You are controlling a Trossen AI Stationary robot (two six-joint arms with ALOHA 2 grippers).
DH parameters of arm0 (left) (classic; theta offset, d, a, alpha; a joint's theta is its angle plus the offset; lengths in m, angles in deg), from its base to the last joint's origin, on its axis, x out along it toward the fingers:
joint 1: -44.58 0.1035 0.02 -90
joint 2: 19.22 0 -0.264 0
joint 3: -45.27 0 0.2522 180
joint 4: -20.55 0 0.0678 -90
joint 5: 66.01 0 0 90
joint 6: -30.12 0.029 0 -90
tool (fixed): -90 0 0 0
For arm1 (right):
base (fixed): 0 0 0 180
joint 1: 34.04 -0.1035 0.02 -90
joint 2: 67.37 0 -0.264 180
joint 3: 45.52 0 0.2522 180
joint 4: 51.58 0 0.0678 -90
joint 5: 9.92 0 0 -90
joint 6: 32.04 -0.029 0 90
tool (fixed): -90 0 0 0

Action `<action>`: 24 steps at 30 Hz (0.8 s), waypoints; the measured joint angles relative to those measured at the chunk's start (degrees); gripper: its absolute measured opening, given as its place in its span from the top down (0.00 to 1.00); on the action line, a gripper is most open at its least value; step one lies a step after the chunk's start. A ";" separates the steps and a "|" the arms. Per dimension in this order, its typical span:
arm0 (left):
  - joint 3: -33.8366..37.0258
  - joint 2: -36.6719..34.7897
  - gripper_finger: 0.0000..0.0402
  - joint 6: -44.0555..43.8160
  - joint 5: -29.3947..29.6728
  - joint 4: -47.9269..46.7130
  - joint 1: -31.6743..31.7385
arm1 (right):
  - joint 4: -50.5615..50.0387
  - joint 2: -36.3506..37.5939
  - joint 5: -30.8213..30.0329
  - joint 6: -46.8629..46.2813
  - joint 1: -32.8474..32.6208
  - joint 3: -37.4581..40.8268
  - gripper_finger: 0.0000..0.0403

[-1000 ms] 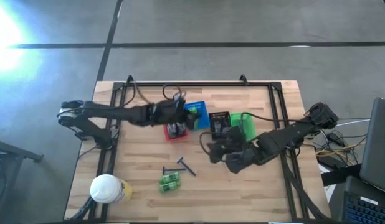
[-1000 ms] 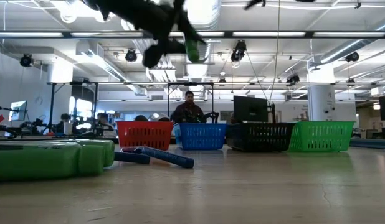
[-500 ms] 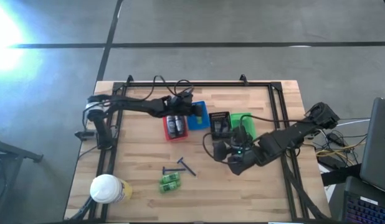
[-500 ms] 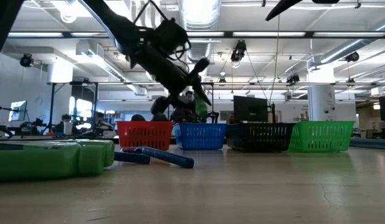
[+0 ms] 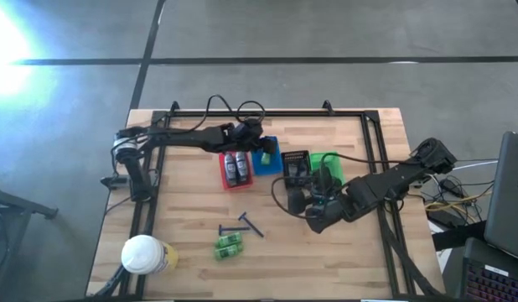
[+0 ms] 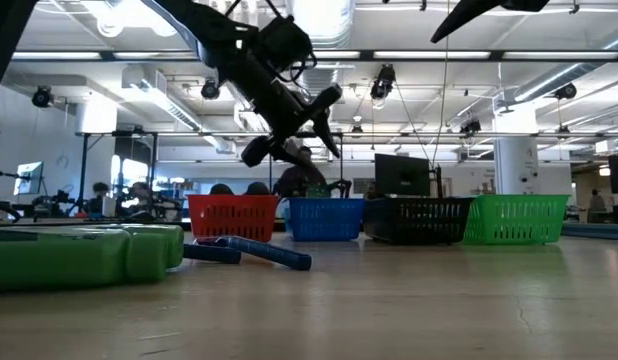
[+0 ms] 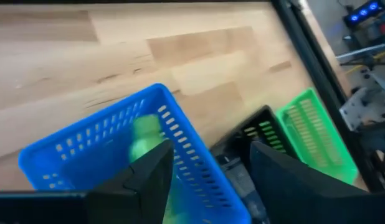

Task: Pick & Place Travel size toiletries
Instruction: Put the green shampoo into the blue bin

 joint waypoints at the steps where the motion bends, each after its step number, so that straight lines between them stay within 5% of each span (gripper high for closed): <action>1: 0.00 -0.39 0.46 0.68 -0.02 0.02 -0.15 | -0.02 0.00 0.00 0.46 0.07 0.00 0.19; 9: 0.22 -5.81 0.46 8.59 -1.72 -1.89 -3.16 | 0.19 0.14 1.49 7.14 2.51 0.00 0.20; 17: 2.06 -17.51 0.46 24.30 -9.58 -18.83 -14.99 | 8.26 -0.27 13.85 24.41 9.00 0.11 0.26; 24: 9.86 -24.24 0.46 28.01 -3.37 -22.15 -28.78 | 10.86 -0.85 15.72 27.33 10.11 0.13 0.28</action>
